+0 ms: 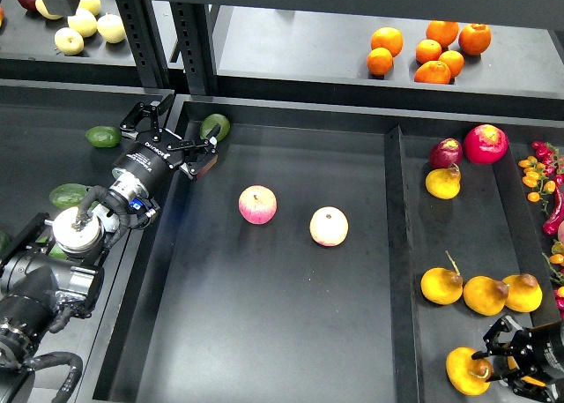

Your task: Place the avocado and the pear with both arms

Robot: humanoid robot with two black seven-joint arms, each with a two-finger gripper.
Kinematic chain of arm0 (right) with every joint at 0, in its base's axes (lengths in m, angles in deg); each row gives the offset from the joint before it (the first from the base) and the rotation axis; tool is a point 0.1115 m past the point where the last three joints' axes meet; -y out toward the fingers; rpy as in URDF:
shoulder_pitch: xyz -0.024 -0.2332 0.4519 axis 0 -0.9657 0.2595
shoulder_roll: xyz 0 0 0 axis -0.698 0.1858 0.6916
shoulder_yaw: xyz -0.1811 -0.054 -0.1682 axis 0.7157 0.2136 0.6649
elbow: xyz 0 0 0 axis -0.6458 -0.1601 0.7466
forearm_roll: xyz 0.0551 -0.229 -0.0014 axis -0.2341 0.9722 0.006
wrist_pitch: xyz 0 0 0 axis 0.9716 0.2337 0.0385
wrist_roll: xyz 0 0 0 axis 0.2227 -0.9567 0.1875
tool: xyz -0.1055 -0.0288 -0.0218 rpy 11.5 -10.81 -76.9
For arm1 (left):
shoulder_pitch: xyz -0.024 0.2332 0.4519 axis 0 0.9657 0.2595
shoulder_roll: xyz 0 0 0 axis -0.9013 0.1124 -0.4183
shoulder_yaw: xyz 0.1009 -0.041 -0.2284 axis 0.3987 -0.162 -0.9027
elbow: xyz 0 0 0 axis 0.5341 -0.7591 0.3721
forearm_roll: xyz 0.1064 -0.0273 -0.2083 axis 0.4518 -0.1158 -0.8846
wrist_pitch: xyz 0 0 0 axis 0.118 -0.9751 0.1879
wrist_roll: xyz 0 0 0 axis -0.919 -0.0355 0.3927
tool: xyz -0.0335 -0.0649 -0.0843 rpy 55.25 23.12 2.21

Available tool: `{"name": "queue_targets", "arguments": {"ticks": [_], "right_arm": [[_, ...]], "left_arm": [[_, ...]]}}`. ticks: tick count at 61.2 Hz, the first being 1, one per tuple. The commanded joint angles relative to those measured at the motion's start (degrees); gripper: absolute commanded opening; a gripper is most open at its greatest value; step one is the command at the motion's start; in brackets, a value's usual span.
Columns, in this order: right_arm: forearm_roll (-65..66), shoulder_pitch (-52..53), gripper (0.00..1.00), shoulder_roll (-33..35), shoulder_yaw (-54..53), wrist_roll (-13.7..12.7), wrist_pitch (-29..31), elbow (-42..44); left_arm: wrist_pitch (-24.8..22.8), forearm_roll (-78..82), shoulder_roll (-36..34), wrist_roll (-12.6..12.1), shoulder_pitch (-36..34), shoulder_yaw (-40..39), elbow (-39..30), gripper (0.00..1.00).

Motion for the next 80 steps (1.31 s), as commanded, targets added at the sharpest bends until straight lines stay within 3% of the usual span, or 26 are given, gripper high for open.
{"name": "queue_targets", "arguments": {"ticks": [1,10,14,29,30,31,47,57,69,80], "right_arm": [[0.0,-0.5,0.17,-0.5,-0.2,0.0,0.0,0.9],[0.1,-1.4,0.2,-0.5,-1.3,0.0,0.0,0.9],[0.1,-1.8,0.3,-0.5,-2.3,0.0,0.0,0.9],[0.5,-1.7,0.53,0.1,-3.1,0.0,0.0,0.5],[0.5,-1.6,0.63,0.7,-3.7,0.0,0.0,0.3],[0.5,-1.6,0.66,0.8,-3.8,0.0,0.0,0.2],[0.3,-0.6,0.9,6.1,-7.6,0.0,0.0,-4.3],[-0.4,-0.1,0.99,9.7,-11.8,0.0,0.0,-6.4],[-1.0,0.5,0.99,8.9,-24.1,0.0,0.0,-6.1],[-2.3,3.4,0.99,0.2,-38.2,0.0,0.0,-0.6]], "left_arm": [[0.0,0.0,0.0,0.0,0.0,0.1,0.0,0.99],[0.0,0.0,0.0,0.0,0.0,0.1,0.1,0.99],[0.0,0.0,0.0,0.0,0.0,0.2,0.1,0.99],[0.0,0.0,0.0,0.0,0.0,0.2,0.1,0.99],[0.0,0.0,0.0,0.0,0.0,0.1,0.0,0.99],[0.0,0.0,0.0,0.0,0.0,0.1,0.0,0.99],[0.0,0.0,0.0,0.0,0.0,-0.1,0.2,0.99],[0.0,0.0,0.0,0.0,0.0,-0.1,0.2,0.99],[0.0,-0.1,0.0,0.0,0.1,-0.3,0.2,0.99],[0.0,-0.1,0.0,0.1,0.3,-0.3,-0.5,0.99]]}}
